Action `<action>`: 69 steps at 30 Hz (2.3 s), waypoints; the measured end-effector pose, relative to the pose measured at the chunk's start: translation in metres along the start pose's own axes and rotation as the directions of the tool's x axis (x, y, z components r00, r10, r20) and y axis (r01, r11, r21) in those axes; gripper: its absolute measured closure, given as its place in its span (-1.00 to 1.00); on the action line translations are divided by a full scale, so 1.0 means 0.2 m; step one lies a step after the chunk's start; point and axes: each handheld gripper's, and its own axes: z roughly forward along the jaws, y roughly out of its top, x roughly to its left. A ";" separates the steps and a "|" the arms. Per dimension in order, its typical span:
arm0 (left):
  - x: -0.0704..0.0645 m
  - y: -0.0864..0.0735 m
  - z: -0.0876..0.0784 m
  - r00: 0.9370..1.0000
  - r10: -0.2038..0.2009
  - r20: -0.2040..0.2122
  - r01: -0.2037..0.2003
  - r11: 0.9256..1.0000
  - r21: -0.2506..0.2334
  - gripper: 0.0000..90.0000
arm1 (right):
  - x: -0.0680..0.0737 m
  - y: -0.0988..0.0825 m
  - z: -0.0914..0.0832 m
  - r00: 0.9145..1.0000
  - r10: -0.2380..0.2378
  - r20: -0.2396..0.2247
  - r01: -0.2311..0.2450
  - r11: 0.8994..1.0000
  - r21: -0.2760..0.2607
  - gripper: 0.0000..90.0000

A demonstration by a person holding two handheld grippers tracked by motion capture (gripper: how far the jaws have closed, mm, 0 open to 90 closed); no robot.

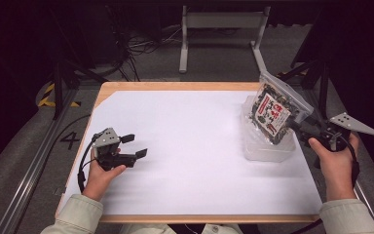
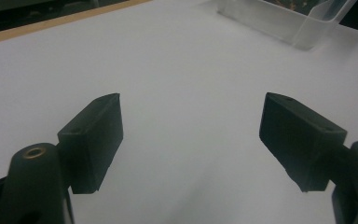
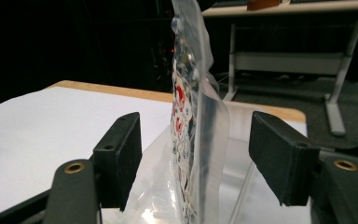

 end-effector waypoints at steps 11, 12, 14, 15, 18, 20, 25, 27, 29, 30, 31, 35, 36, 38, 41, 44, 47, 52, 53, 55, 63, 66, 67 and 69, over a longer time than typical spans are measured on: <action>0.00 0.00 -0.01 1.000 0.005 -0.004 -0.005 1.000 -0.004 -0.50 | 0.13 0.01 -0.22 0.998 -0.049 0.042 0.050 0.998 -0.039 -0.22; 0.00 0.00 -0.01 1.000 0.005 -0.003 -0.005 1.000 -0.004 -0.50 | 0.14 0.02 -0.23 0.998 -0.053 0.035 0.054 0.998 -0.042 -0.22; -0.01 0.00 -0.01 1.000 0.004 0.000 -0.004 1.000 -0.003 -0.50 | 0.17 0.03 -0.25 0.998 -0.062 0.013 0.062 0.997 -0.051 -0.23; -0.01 0.00 -0.01 1.000 0.007 -0.002 -0.007 1.000 -0.004 -0.50 | 0.19 0.03 -0.25 0.998 -0.066 0.005 0.066 0.997 -0.050 -0.23; -0.01 0.00 -0.01 1.000 0.008 -0.004 -0.008 1.000 -0.006 -0.50 | 0.25 0.05 -0.26 0.997 -0.072 -0.038 0.070 0.996 -0.061 -0.24; -0.01 0.00 -0.01 1.000 0.008 -0.004 -0.008 1.000 -0.005 -0.50 | 0.29 0.06 -0.25 0.994 -0.074 -0.077 0.069 0.995 -0.066 -0.26; -0.02 0.00 -0.02 1.000 0.003 0.000 -0.003 1.000 -0.008 -0.50 | 0.39 0.08 -0.19 0.983 -0.096 -0.156 0.088 0.994 -0.060 -0.29; -0.02 0.00 -0.02 1.000 0.006 -0.004 -0.006 1.000 -0.005 -0.50 | 0.41 0.08 -0.18 0.979 -0.104 -0.175 0.095 0.994 -0.058 -0.30; -0.02 0.00 -0.03 1.000 0.002 0.000 -0.002 1.000 -0.006 -0.50 | 0.44 0.08 -0.15 0.973 -0.109 -0.202 0.099 0.993 -0.059 -0.32; -0.02 0.00 -0.03 1.000 0.002 -0.003 -0.002 1.000 -0.012 -0.50 | 0.46 0.08 -0.14 0.972 -0.108 -0.211 0.098 0.994 -0.058 -0.33; -0.02 0.00 -0.04 1.000 0.004 0.000 -0.004 1.000 -0.012 -0.50 | 0.47 0.07 -0.13 0.969 -0.109 -0.221 0.099 0.994 -0.056 -0.34; -0.03 0.00 -0.03 1.000 0.011 0.002 -0.011 1.000 -0.008 -0.51 | 0.52 0.04 -0.07 0.956 -0.111 -0.272 0.102 0.994 -0.047 -0.36; -0.03 0.00 -0.03 1.000 0.014 0.004 -0.014 1.000 -0.006 -0.51 | 0.54 0.03 -0.05 0.951 -0.120 -0.285 0.112 0.993 -0.044 -0.36; -0.03 0.00 -0.03 1.000 0.013 0.006 -0.013 1.000 -0.011 -0.51 | 0.56 0.01 -0.02 0.945 -0.122 -0.305 0.116 0.992 -0.040 -0.37; -0.03 0.00 -0.03 1.000 0.011 0.006 -0.011 1.000 -0.011 -0.51 | 0.58 -0.03 0.02 0.934 -0.124 -0.336 0.116 0.992 -0.045 -0.38; -0.04 0.00 -0.03 1.000 0.008 0.008 -0.008 1.000 -0.015 -0.51 | 0.60 -0.06 0.06 0.927 -0.123 -0.355 0.123 0.992 -0.024 -0.41; -0.04 0.00 -0.03 1.000 0.014 0.009 -0.014 1.000 -0.014 -0.51 | 0.63 -0.12 0.11 0.914 -0.126 -0.386 0.132 0.991 -0.010 -0.42; -0.05 0.00 -0.04 1.000 0.015 0.009 -0.014 1.000 -0.015 -0.52 | 0.66 -0.20 0.17 0.903 -0.130 -0.410 0.144 0.990 0.004 -0.42; -0.05 0.00 -0.04 1.000 0.018 0.010 -0.018 1.000 -0.013 -0.52 | 0.66 -0.22 0.19 0.905 -0.124 -0.407 0.139 0.990 0.007 -0.42; -0.06 0.00 -0.04 1.000 0.021 0.007 -0.021 1.000 -0.010 -0.52 | 0.65 -0.25 0.21 0.907 -0.117 -0.405 0.135 0.991 0.016 -0.42; -0.06 -0.04 -0.06 1.000 0.016 -0.008 -0.016 1.000 -0.018 -0.53 | 0.65 -0.37 0.27 0.912 -0.098 -0.398 0.130 0.990 0.054 -0.41; -0.07 -0.04 -0.06 1.000 0.017 -0.013 -0.017 1.000 -0.018 -0.53 | 0.65 -0.41 0.29 0.919 -0.095 -0.384 0.128 0.990 0.061 -0.37; -0.07 -0.04 -0.06 1.000 0.026 -0.015 -0.027 1.000 -0.015 -0.53 | 0.65 -0.42 0.29 0.920 -0.093 -0.380 0.124 0.990 0.059 -0.36; -0.08 -0.05 -0.05 0.999 0.029 -0.014 -0.029 1.000 -0.007 -0.53 | 0.65 -0.44 0.29 0.924 -0.094 -0.372 0.123 0.991 0.056 -0.35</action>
